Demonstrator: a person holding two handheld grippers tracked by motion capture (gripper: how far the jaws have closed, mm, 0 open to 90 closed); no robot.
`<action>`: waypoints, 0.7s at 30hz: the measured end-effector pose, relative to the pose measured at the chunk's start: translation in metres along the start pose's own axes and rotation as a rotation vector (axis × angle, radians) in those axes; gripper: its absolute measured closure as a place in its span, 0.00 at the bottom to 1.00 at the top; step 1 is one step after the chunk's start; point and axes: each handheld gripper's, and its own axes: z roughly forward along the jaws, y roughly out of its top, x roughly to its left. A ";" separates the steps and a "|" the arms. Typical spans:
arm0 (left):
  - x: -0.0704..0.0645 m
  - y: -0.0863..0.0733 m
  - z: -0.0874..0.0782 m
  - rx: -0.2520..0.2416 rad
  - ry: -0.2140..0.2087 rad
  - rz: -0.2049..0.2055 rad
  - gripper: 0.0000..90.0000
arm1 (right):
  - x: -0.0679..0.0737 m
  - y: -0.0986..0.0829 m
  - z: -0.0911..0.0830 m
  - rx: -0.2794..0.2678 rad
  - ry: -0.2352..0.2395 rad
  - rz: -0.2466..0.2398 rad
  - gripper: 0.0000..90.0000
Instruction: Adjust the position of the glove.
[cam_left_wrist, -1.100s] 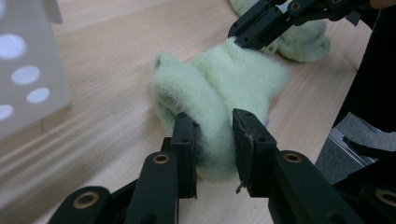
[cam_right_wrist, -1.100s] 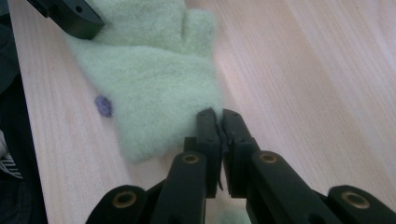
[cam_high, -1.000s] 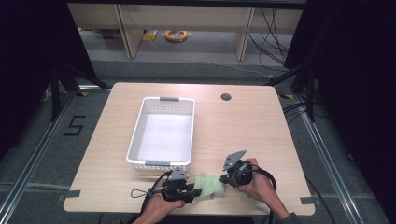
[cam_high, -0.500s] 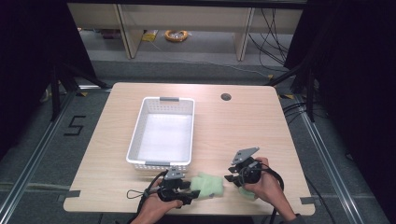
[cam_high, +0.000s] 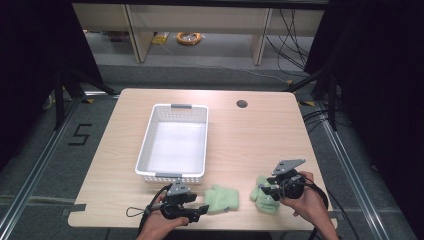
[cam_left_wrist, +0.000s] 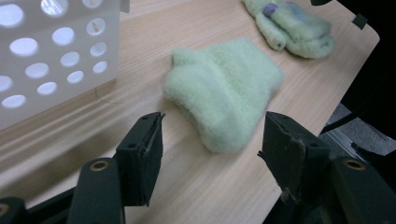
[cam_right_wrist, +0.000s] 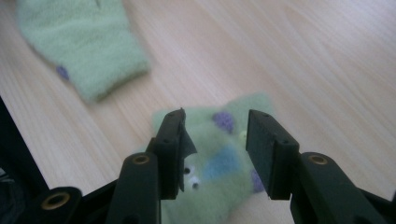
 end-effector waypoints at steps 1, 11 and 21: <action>0.001 0.000 -0.002 0.017 -0.001 0.024 0.42 | 0.001 -0.001 0.000 0.010 0.004 0.010 0.65; 0.002 -0.007 -0.006 0.032 0.013 0.037 0.39 | -0.002 -0.015 0.010 0.056 0.026 0.004 0.65; 0.001 -0.010 -0.005 0.041 0.023 0.055 0.33 | -0.012 -0.022 0.023 0.036 0.050 0.015 0.64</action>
